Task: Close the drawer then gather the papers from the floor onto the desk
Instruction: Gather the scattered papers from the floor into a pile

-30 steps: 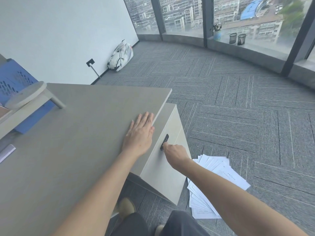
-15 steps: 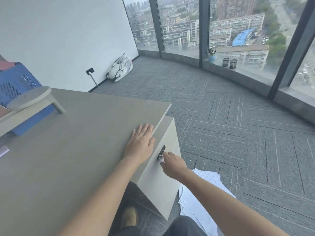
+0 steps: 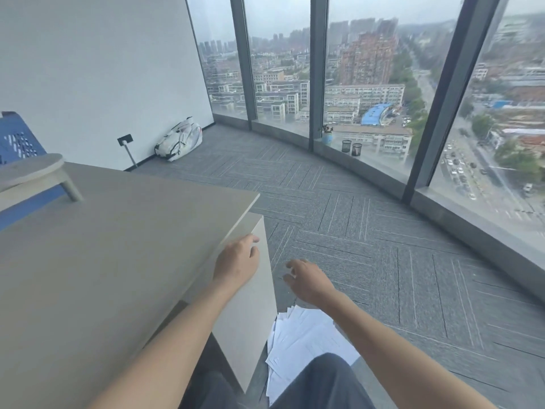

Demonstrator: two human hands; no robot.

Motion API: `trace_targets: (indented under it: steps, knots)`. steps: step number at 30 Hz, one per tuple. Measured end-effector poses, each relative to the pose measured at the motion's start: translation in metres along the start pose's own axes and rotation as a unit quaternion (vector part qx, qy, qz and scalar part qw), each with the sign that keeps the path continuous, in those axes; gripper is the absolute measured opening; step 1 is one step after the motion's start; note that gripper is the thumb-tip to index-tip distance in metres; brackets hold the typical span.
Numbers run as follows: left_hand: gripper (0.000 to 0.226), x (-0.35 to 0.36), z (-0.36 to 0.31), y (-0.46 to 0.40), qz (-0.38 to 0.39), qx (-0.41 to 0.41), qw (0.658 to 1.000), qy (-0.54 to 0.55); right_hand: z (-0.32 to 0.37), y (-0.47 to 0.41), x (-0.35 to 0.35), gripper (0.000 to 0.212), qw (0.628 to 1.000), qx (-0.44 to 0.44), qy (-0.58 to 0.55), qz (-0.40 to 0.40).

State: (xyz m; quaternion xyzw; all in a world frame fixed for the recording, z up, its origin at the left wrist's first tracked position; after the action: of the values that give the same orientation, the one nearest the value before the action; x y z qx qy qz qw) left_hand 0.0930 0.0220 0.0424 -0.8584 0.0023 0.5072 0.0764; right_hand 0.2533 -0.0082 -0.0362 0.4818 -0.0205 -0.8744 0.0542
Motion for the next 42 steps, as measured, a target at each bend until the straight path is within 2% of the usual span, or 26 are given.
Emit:
trace_targets:
  steps: [9, 17, 27, 36, 42]
  knots:
    - [0.031, 0.020, -0.046, 0.036, 0.074, 0.006, 0.996, 0.053, -0.022, 0.084, -0.086, 0.040, 0.998, 0.023, 0.012, -0.054]
    - [0.028, 0.047, -0.061, 0.027, 0.118, 0.021, 0.990, 0.074, -0.046, 0.104, -0.101, 0.037, 0.995, 0.080, -0.009, -0.064]
    - [0.027, 0.131, -0.036, -0.022, 0.166, -0.037, 0.977, 0.129, -0.108, 0.043, -0.056, 0.038, 0.987, 0.153, -0.054, -0.011]
    - [0.027, 0.247, 0.022, -0.073, 0.207, -0.150, 0.958, 0.129, -0.192, -0.050, -0.001, 0.033, 0.977, 0.187, -0.099, 0.010]
    - [0.031, 0.294, 0.063, -0.097, 0.204, -0.237, 0.937, 0.155, -0.232, -0.103, 0.024, 0.031, 0.970, 0.212, -0.113, 0.022]
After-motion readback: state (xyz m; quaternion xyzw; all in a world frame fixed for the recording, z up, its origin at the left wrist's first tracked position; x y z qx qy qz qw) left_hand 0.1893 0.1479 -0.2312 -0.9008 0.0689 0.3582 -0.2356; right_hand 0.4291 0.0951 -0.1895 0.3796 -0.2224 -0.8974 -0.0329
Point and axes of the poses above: each hand's wrist, its own y-axis away from the middle knuckle, its own x-axis out of the palm, z = x × y, the point moved 8 cm from there along -y, towards the middle knuckle, and after that the axes turned 3 degrees about -x, right-handed, at the moved point
